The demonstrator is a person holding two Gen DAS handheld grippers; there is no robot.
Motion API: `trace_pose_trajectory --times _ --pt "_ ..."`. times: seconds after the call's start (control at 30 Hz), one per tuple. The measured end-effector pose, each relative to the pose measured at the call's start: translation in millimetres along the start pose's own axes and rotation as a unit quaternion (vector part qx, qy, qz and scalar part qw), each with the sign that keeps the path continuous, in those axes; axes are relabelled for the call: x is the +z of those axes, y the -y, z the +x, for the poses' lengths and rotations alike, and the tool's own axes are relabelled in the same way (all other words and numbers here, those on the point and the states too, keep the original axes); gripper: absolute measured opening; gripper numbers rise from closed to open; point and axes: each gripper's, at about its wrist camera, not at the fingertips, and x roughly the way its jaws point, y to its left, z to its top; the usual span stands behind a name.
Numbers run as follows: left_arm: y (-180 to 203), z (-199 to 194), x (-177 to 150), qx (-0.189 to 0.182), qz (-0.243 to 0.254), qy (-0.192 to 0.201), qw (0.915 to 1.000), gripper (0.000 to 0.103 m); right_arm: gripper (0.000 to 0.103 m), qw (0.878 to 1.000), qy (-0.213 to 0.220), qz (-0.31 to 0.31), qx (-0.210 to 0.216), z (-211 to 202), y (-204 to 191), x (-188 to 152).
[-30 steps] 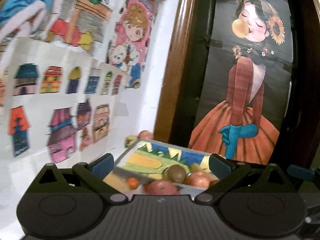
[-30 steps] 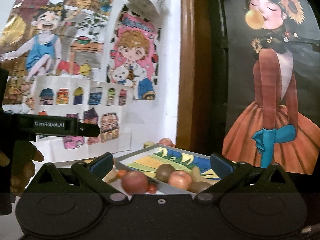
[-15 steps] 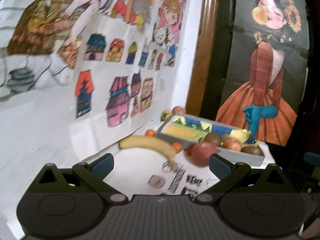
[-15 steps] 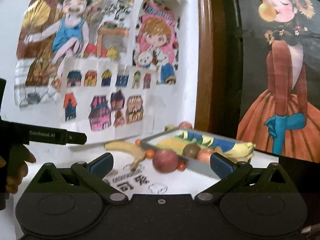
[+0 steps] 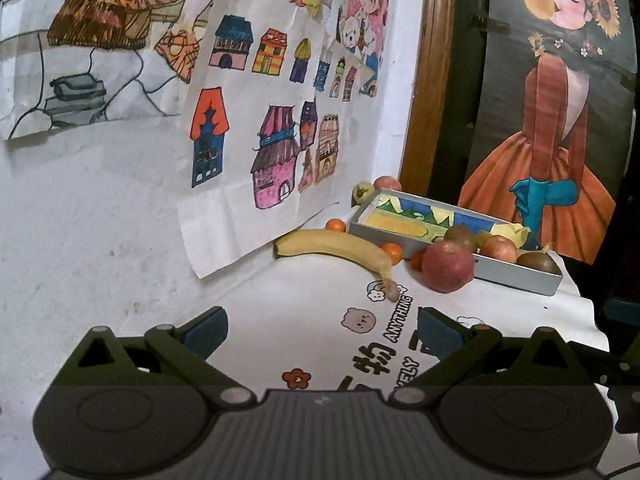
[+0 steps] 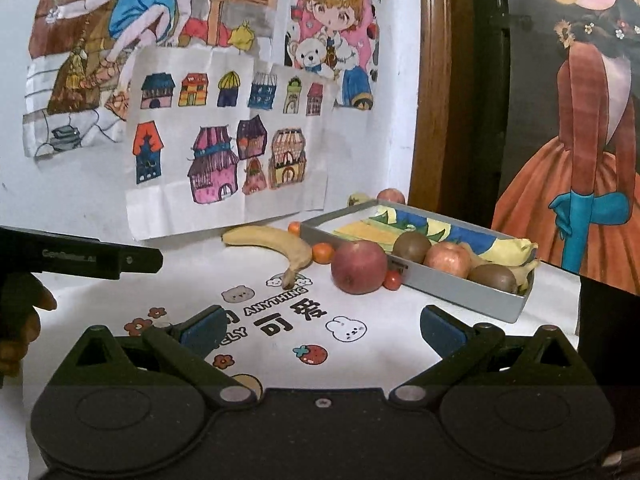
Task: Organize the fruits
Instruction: 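Withdraw both tools up and back from the tray, then move the left tool toward the yellow banana while the right tool approaches a red apple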
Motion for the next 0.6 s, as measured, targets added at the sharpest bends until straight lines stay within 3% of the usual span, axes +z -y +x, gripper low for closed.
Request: trace_pose_trajectory --times 0.6 --pt "6 49 30 0.005 0.026 -0.013 0.9996 0.103 0.102 1.0 -0.011 -0.02 0.004 54 7 21"
